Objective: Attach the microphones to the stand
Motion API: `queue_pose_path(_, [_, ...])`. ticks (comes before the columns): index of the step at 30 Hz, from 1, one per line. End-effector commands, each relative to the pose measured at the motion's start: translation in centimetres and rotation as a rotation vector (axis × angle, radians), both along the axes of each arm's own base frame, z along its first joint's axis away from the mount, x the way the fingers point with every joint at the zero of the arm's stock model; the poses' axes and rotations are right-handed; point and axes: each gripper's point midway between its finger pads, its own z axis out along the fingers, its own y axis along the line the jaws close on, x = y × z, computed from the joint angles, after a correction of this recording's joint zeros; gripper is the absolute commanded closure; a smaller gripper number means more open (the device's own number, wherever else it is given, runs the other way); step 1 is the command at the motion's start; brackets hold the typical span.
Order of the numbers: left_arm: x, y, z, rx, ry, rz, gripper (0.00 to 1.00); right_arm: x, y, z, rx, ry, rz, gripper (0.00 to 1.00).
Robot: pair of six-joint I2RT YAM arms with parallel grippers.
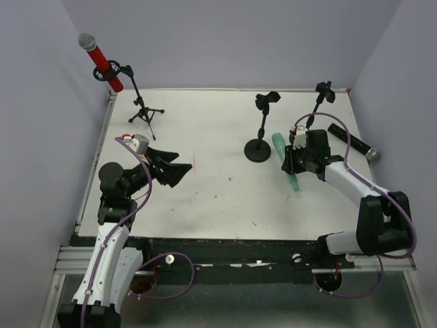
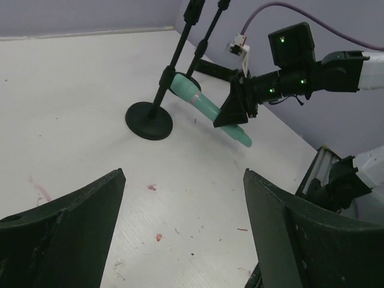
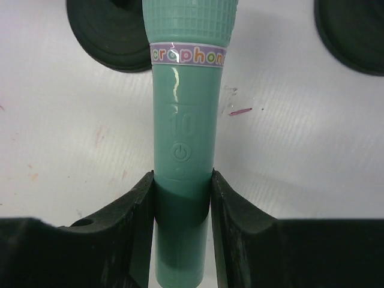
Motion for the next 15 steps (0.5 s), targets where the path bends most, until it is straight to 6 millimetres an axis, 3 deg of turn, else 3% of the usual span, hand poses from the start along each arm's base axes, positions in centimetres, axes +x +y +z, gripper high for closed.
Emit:
queue_pose_path(1, [-2.2, -2.2, 1.6, -0.010, -0.142, -0.183, 0.13, -1.0, 0.2, 4.3, 0.125, -0.074, 0.055, 0.87])
queue_pose_path(5, [-2.6, -4.9, 1.0, 0.031, -0.135, -0.231, 0.14, -2.1, 0.9, 7.5, 0.211, -0.139, 0.157, 0.88])
queue_pose_path(10, [-2.1, -10.0, 1.4, 0.073, -0.259, -0.244, 0.14, -2.6, 1.0, 9.4, 0.231, -0.188, 0.195, 0.89])
queue_pose_path(13, [-0.1, -13.2, 1.1, 0.101, -0.326, -0.262, 0.14, -2.7, 1.0, 10.1, 0.238, -0.207, 0.197, 0.89])
queue_pose_path(15, [2.3, -15.1, 0.8, 0.122, -0.362, -0.260, 0.14, -2.7, 0.9, 10.5, 0.237, -0.214, 0.191, 0.89])
